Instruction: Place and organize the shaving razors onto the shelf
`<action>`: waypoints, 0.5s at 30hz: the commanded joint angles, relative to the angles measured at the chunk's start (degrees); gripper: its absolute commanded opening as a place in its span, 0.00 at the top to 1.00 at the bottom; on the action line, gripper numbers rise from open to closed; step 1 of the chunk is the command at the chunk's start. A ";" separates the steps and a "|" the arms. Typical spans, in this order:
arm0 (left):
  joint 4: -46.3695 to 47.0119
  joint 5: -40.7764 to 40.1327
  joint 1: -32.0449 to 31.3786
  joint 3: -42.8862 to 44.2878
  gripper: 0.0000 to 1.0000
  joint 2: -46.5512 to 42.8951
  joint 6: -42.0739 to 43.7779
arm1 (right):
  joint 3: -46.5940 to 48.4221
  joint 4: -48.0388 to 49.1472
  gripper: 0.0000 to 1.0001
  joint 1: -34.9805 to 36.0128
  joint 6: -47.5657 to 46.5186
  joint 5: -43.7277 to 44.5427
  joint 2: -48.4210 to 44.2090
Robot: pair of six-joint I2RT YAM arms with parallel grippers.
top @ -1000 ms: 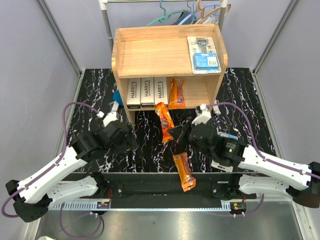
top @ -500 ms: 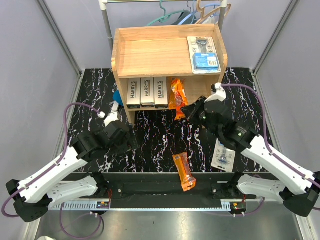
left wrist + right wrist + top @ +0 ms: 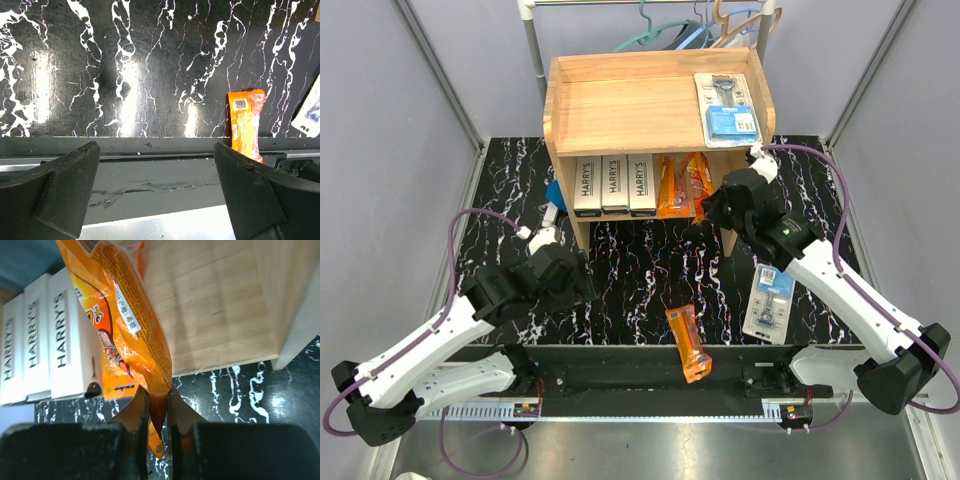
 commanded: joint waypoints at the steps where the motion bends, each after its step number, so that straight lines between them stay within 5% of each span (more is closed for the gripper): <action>1: 2.02 0.78 -0.28 -0.15 0.01 -0.47 -0.54 | 4.56 -2.39 0.96 -1.83 -1.92 0.43 2.52; 15: 3.51 1.48 -0.45 -1.12 0.01 0.40 -0.28 | 7.72 -2.58 0.89 -3.42 0.37 -0.27 8.06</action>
